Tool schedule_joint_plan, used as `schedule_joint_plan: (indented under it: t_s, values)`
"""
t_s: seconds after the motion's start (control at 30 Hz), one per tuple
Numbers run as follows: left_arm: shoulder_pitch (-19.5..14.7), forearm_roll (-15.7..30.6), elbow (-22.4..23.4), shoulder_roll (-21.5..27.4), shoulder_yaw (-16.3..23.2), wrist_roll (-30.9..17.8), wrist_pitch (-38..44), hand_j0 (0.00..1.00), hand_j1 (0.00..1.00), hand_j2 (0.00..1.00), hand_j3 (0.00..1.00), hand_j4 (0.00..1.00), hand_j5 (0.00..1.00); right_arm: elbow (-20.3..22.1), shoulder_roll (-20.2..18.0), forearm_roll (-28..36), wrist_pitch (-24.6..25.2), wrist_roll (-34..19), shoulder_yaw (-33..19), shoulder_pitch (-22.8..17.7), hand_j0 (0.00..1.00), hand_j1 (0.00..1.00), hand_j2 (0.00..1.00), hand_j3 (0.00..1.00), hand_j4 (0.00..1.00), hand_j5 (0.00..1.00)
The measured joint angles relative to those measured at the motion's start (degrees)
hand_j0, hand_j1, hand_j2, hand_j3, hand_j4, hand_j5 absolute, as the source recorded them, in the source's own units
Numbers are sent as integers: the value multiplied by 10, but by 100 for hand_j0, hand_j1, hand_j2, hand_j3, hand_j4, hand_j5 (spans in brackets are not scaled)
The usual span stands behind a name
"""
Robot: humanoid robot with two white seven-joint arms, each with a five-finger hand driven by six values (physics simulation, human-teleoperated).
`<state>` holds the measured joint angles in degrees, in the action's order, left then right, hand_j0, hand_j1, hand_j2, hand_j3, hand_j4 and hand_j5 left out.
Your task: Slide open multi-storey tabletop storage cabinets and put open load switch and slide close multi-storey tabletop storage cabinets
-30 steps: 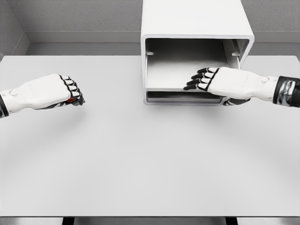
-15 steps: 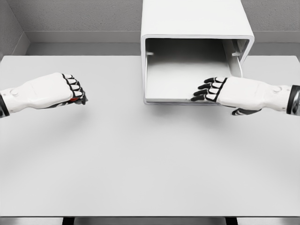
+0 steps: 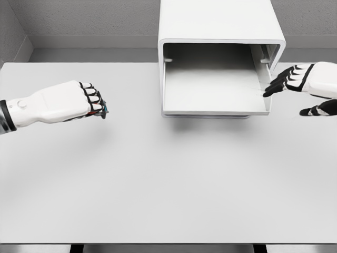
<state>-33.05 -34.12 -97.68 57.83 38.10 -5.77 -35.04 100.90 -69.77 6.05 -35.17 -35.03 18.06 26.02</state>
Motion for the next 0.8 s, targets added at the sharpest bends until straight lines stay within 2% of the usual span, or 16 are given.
schedule_joint_plan:
  t_s: [0.07,0.2,0.4,0.8]
  values:
    - [-5,1,-3,0,0,0,0,49,49,49,49,49,49,0,-11,10,0,0,-1,-16,53,53,53,53,53,53]
    - [-11,2,-14,1,0,0,0,49,49,49,49,49,49,1,-19,17,0,0,-1,-26,53,53,53,53,53,53]
    - [-33,4,-34,2,1,0,0,49,49,49,49,49,49,2,-19,-12,0,0,1,-80,53,53,53,53,53,53]
    - [-42,1,-53,-11,3,-1,0,49,49,49,49,49,49,3,-10,-53,0,0,3,-114,54,54,54,54,54,54]
